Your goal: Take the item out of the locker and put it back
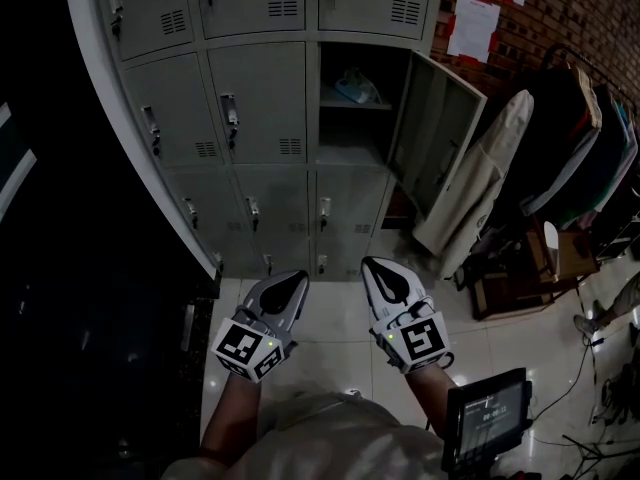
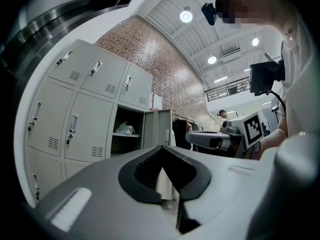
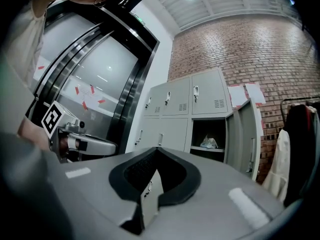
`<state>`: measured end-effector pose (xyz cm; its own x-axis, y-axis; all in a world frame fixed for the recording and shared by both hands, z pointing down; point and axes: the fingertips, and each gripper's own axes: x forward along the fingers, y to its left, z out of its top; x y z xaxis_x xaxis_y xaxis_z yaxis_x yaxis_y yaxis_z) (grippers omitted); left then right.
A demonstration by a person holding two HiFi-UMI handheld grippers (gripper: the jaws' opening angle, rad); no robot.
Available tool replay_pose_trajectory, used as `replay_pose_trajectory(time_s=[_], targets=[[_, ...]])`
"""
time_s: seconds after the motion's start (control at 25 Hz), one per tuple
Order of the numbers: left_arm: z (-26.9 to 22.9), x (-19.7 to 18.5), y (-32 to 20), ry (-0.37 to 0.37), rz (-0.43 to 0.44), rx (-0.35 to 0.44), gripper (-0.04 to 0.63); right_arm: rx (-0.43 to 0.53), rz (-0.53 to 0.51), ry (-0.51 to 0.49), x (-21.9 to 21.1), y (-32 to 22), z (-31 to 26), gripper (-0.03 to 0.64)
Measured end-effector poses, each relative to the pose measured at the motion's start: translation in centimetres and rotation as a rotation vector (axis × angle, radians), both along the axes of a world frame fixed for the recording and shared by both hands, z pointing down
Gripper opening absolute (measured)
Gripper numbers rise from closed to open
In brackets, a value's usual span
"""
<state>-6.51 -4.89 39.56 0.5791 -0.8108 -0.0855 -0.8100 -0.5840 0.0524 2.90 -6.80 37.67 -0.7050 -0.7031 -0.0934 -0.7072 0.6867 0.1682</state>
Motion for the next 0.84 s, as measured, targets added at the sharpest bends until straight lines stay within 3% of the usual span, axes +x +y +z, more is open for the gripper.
replay_pose_trajectory(time_s=[0.84], targets=[[0.3,1.3,-0.3,-0.001,0.031,0.002,0.002,0.015,0.057,-0.012,1.7,-0.1,-1.1,0.003]])
